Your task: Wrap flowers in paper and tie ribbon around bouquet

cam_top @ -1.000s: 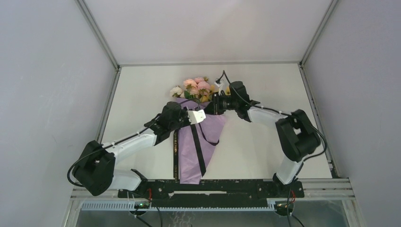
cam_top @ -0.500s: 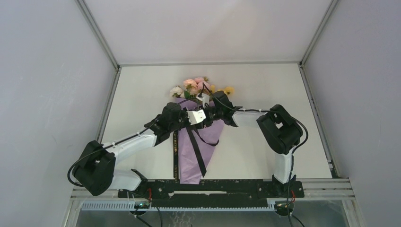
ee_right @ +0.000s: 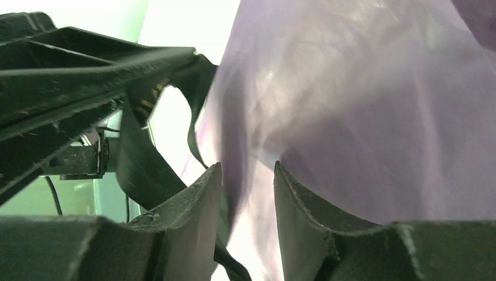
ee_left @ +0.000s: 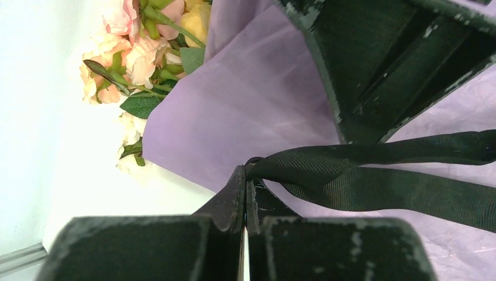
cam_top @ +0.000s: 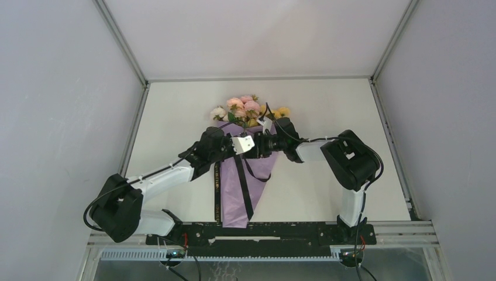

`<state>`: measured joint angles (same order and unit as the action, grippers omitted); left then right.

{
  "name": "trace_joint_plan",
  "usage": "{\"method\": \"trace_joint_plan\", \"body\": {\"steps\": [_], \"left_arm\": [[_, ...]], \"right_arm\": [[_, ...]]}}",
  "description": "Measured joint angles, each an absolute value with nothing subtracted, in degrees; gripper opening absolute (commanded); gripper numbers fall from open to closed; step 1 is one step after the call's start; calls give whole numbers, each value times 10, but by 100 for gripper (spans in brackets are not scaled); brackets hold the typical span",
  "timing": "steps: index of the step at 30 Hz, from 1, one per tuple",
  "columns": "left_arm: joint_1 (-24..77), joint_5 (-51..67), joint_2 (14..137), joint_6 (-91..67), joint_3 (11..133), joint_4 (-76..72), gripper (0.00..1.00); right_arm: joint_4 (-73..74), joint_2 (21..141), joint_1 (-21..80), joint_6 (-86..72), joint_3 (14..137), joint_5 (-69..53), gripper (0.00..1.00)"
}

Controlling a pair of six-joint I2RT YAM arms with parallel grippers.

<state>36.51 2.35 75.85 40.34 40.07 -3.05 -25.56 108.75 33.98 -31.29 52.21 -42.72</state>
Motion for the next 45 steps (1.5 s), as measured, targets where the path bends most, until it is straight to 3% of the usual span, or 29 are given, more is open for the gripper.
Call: {"method": "trace_joint_plan", "body": {"steps": [10, 32, 34, 36, 41, 44, 45], "left_arm": [[365, 34, 759, 394, 401, -24, 0], [365, 39, 773, 369, 402, -21, 0], [365, 41, 773, 366, 402, -20, 0], [364, 46, 773, 359, 402, -20, 0], [361, 58, 773, 344, 404, -10, 0], [359, 65, 773, 343, 407, -2, 2], [358, 66, 773, 342, 408, 1, 17]], "right_arm": [[-312, 1086, 364, -334, 522, -408, 56], [-421, 1098, 366, -393, 494, -407, 58], [-422, 1105, 371, -394, 494, -400, 54], [-421, 1114, 374, -394, 496, -393, 44], [-415, 1144, 380, -394, 512, -381, 0], [-402, 1147, 380, -394, 513, -375, 0], [-396, 1146, 380, -392, 513, -371, 0]]}}
